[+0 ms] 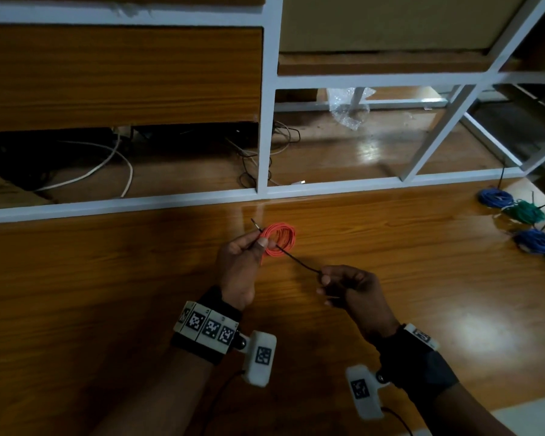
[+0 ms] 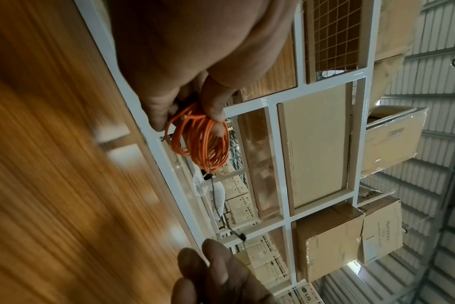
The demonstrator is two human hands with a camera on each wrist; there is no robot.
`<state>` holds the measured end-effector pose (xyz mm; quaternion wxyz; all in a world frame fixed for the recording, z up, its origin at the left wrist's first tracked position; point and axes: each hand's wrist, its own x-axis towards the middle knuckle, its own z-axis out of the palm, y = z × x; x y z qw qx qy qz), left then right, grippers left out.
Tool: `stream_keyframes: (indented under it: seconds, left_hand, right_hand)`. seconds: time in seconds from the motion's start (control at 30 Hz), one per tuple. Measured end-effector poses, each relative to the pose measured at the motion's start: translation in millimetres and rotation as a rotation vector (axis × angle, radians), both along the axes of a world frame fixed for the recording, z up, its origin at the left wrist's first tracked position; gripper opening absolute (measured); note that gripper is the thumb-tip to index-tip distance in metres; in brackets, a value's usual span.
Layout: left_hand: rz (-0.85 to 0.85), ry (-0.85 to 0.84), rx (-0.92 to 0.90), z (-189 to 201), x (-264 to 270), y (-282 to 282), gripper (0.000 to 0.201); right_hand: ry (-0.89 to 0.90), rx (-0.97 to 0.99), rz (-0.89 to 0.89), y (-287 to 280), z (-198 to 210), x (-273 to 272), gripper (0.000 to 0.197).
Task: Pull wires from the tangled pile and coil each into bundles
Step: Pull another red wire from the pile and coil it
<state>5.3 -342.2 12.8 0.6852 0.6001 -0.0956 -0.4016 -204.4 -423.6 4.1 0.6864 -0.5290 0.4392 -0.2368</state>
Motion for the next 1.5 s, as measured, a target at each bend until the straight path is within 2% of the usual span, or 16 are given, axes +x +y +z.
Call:
stream_keyframes:
  seconds: [0.13,0.37,0.53,0.7,0.8,0.9,1.07,1.3,1.5]
  left_hand:
    - [0.003,0.026,-0.01,0.2,-3.6,0.0,0.02]
    - [-0.057,-0.05,0.043,0.0,-10.0,2.7,0.023]
    - [-0.154,-0.24,0.075,-1.6,-18.0,9.1,0.023]
    - [-0.287,-0.56,0.2,-7.3,-16.9,11.7,0.026]
    - [-0.354,-0.742,0.189,-2.4,-16.5,15.0,0.028]
    - [-0.367,-0.83,0.19,3.7,-15.7,16.3,0.027]
    - [-0.355,-0.868,0.175,7.9,-15.9,19.0,0.044]
    - [-0.413,-0.954,0.227,14.1,-13.6,18.4,0.034]
    - [-0.428,-1.015,0.268,12.9,-14.6,15.8,0.036]
  right_hand:
    - [0.022,-0.19,0.014,8.0,-2.5,3.1,0.024]
    - [-0.001,-0.459,-0.071,17.7,2.9,6.5,0.006]
    - [0.055,-0.625,-0.056,16.5,6.8,10.7,0.006]
    - [0.13,-0.802,0.015,12.0,22.5,20.1,0.016]
    - [0.191,-0.962,0.071,5.7,29.8,26.8,0.018]
    - [0.258,-1.074,0.107,2.3,37.0,33.2,0.018]
    - [0.371,-1.181,0.169,-1.7,42.2,41.1,0.018]
    - [0.364,-1.213,0.173,-1.1,43.2,42.5,0.016]
    - [0.396,-1.198,0.18,-1.5,43.0,43.4,0.018]
